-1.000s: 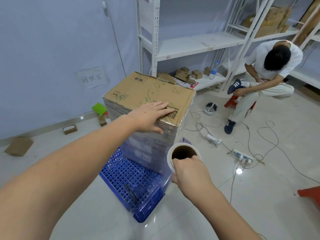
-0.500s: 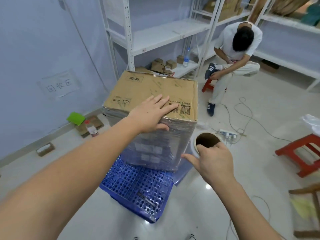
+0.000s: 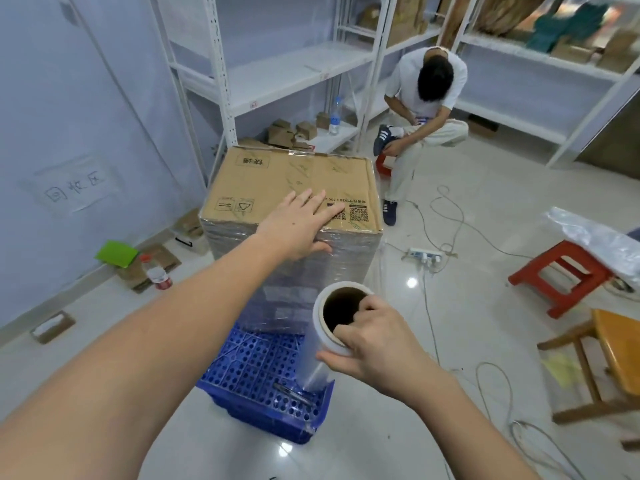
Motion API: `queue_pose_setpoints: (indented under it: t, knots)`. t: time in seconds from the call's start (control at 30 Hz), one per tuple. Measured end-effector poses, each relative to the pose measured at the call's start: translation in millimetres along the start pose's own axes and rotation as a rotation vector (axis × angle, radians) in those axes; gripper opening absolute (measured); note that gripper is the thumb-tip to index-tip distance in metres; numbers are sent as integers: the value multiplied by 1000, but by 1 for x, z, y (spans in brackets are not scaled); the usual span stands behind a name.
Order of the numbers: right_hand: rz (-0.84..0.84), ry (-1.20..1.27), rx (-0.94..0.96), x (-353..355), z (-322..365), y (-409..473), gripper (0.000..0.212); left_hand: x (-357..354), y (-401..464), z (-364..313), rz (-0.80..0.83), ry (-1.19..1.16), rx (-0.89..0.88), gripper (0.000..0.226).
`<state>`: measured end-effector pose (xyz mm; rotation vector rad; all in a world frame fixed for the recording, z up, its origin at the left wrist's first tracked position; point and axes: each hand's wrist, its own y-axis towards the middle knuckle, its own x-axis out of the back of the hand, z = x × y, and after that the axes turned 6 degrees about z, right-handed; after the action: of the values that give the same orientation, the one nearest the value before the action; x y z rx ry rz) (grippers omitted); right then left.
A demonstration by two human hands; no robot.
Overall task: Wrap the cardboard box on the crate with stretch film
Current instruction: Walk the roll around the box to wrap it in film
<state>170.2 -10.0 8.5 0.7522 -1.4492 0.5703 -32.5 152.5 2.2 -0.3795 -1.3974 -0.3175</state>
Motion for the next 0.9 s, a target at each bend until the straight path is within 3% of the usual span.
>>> queue_pose_setpoints:
  t: [0.17,0.3,0.43,0.6,0.7,0.83,0.9]
  knots:
    - [57,69,38,2,14,20,45,0,-1,-1,5,-20,13,92]
    - [97,42,-81,6,20,27,47,-1,1,0,-8,-35,14,93]
    - [112,112,-200,4,30,26,28,-2,3,2,-8,-34,18,94]
    - [123,183,-253,9,36,32,19,0,1,2,-7,-46,21,94]
    - [115,121,-260,1,41,37,21,1,-1,3,-18,-59,25,95]
    - [113,31,-329,-4,49,46,56,2,-1,7,-24,-138,15,100]
    - [116,22,-349,1,51,47,62,10,-2,12,27,-217,-18,103]
